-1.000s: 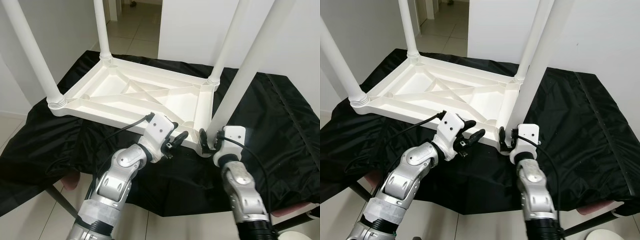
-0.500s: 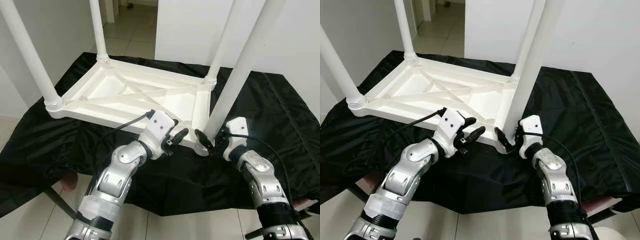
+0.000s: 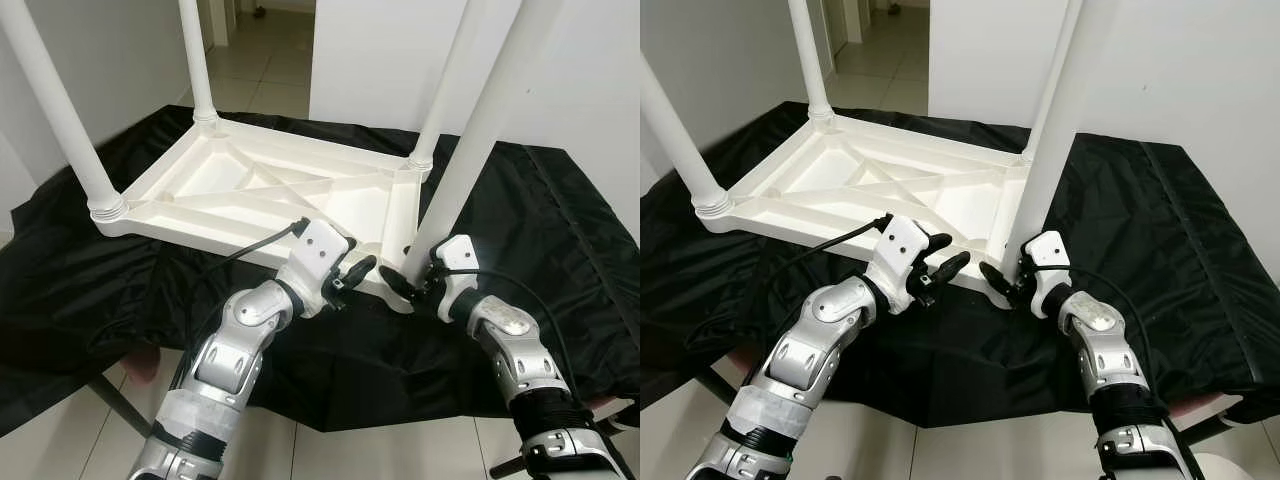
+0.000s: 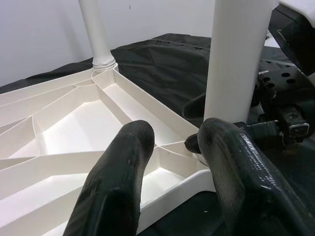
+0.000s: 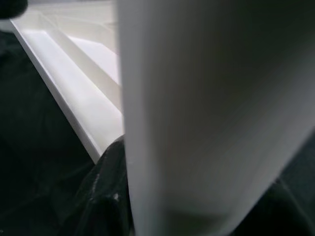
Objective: Building children table
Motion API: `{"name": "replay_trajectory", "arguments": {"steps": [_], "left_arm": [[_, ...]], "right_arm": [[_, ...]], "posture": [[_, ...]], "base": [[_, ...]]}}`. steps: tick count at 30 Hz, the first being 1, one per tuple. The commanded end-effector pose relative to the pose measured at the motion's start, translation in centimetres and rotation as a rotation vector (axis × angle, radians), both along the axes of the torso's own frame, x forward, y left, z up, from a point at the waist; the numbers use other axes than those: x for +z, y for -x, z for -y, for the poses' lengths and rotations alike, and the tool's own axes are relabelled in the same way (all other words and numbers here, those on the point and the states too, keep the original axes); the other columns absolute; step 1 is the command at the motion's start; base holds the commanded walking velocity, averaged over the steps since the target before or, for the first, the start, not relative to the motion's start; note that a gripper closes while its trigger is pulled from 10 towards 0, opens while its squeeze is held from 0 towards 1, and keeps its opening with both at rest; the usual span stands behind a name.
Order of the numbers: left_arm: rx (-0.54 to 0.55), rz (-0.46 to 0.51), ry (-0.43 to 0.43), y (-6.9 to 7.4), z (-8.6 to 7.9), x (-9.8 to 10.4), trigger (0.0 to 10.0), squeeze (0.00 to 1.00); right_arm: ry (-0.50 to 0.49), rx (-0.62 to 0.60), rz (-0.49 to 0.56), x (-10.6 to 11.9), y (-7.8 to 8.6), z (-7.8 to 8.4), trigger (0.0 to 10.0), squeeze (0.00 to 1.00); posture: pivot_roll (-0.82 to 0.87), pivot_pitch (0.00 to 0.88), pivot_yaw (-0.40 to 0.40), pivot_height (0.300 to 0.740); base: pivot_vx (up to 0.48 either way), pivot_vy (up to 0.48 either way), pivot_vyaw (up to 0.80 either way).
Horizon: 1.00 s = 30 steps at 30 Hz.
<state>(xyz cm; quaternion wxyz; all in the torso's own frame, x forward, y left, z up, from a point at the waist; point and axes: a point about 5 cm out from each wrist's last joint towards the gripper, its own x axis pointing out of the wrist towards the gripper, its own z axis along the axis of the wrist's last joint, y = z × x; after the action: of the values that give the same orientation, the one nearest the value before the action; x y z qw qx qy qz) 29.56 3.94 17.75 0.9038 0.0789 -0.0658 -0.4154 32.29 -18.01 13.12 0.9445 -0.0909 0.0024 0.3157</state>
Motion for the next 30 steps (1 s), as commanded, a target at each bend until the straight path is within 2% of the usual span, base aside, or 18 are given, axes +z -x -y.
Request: {"name": "replay_trajectory", "arguments": {"steps": [1,6,12,13,18,19,20,21,28,30], "left_arm": [[0.016,0.01,0.002,-0.2,0.1,0.2,10.0,0.0],[0.013,0.01,0.001,-0.2,0.1,0.3,10.0,0.0],[0.011,0.009,0.002,-0.2,0.2,0.3,10.0,0.0],[0.009,0.008,0.002,-0.2,0.2,0.3,10.0,0.0],[0.007,0.004,0.003,-0.1,0.3,0.2,10.0,0.0],[0.007,0.004,0.003,-0.1,0.3,0.2,10.0,0.0],[0.007,0.003,0.003,-0.1,0.4,0.1,10.0,0.0],[0.008,0.002,0.006,0.0,0.3,0.1,10.0,0.0],[0.0,-0.005,0.005,0.3,0.5,-0.2,10.0,0.0],[-0.003,-0.007,0.002,0.4,0.6,-0.4,10.0,0.0]], "right_arm": [[0.013,0.026,-0.05,-0.9,0.2,0.0,0.0,0.0],[-0.026,-0.013,-0.071,-1.1,0.1,0.6,0.0,0.0],[-0.023,-0.077,-0.06,-1.4,0.0,1.2,0.0,0.0],[-0.018,-0.109,-0.069,-1.6,-0.1,1.3,10.0,0.0],[-0.004,-0.262,-0.05,-1.6,-0.5,2.0,10.0,0.0],[-0.004,-0.262,-0.05,-1.6,-0.5,2.0,10.0,0.0],[-0.006,-0.316,-0.042,-1.6,-0.5,2.2,10.0,0.0],[-0.021,-0.366,-0.032,-1.5,-0.5,2.0,10.0,0.0],[-0.089,-0.458,-0.02,-1.5,-0.3,0.4,10.0,0.0],[-0.076,-0.55,-0.011,-1.7,-0.5,-0.2,10.0,0.0]], "posture": [[0.05,0.0,-0.008,0.74],[0.05,0.0,-0.006,0.74],[0.04,0.0,-0.005,0.74],[0.04,0.003,-0.001,0.74],[0.04,0.007,-0.008,0.74],[0.04,0.007,-0.008,0.74],[0.04,0.007,-0.008,0.74],[0.04,0.006,-0.015,0.74],[0.03,0.004,-0.02,0.74],[0.03,0.002,-0.023,0.74]], "base": [[0.0,0.0,0.0],[0.0,0.0,0.0],[0.0,0.0,0.0],[0.0,0.0,0.0],[0.0,0.0,0.0],[0.0,0.0,0.0],[0.0,0.0,0.0],[0.0,0.0,0.0],[0.0,0.0,0.0],[0.0,0.0,0.0]]}}
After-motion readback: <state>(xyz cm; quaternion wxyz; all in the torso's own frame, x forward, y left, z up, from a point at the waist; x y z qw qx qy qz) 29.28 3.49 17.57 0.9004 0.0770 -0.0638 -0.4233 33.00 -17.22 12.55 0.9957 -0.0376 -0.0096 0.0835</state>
